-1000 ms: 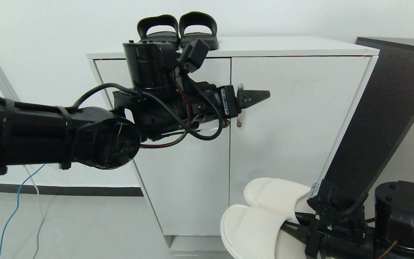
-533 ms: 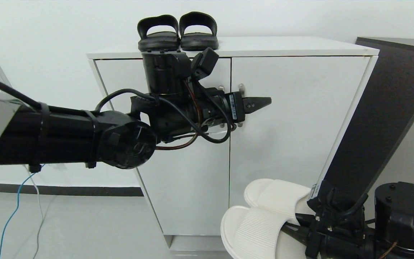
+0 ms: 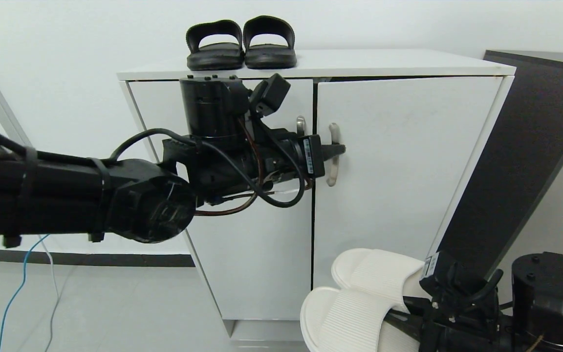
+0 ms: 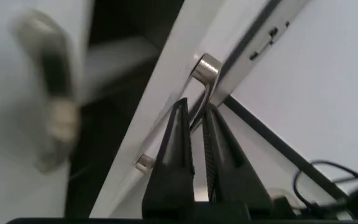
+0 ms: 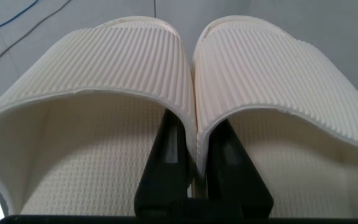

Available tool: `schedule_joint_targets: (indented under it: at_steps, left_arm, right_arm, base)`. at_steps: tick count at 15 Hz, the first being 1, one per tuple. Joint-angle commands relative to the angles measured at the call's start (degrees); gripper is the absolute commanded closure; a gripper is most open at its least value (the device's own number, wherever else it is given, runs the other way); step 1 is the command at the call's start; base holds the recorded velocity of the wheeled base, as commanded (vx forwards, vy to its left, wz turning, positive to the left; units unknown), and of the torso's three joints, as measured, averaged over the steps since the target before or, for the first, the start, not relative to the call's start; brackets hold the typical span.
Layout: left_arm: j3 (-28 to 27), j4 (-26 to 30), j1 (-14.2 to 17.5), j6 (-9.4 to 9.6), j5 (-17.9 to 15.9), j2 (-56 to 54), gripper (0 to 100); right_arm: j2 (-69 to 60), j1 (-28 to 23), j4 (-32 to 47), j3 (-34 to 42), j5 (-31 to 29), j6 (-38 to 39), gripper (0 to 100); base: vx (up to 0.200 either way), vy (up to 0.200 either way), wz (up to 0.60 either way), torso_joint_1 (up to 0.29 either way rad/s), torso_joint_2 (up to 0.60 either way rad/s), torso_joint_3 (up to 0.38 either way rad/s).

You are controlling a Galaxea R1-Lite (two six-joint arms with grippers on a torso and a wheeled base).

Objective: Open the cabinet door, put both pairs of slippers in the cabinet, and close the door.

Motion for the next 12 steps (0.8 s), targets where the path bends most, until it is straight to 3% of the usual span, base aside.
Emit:
schedule_joint_targets:
  at_steps: [1, 6, 12]
  left_arm:
    - [3.28, 0.08, -0.08, -0.01, -0.14, -4.79, 100]
    - [9.79, 0.17, -0.78, -0.01, -0.05, -12.35, 100]
    - [7.06, 0.08, 3.17, -0.36, -0.23, -9.36, 100]
  right_arm:
    - [-0.3, 0.19, 0.04, 0.06, 0.1, -0.02, 100]
    - [-0.3, 0.45, -0.04, 0.15, 0.01, -0.19, 100]
    - [-0.56, 0.63, -0.04, 0.42, -0.08, -0.19, 100]
  base:
    - [0.0, 0.0, 0.0, 0.0, 0.0, 0.0]
    - [0.0, 0.0, 0.0, 0.0, 0.0, 0.0]
    - [0.0, 0.0, 0.0, 0.0, 0.0, 0.0]
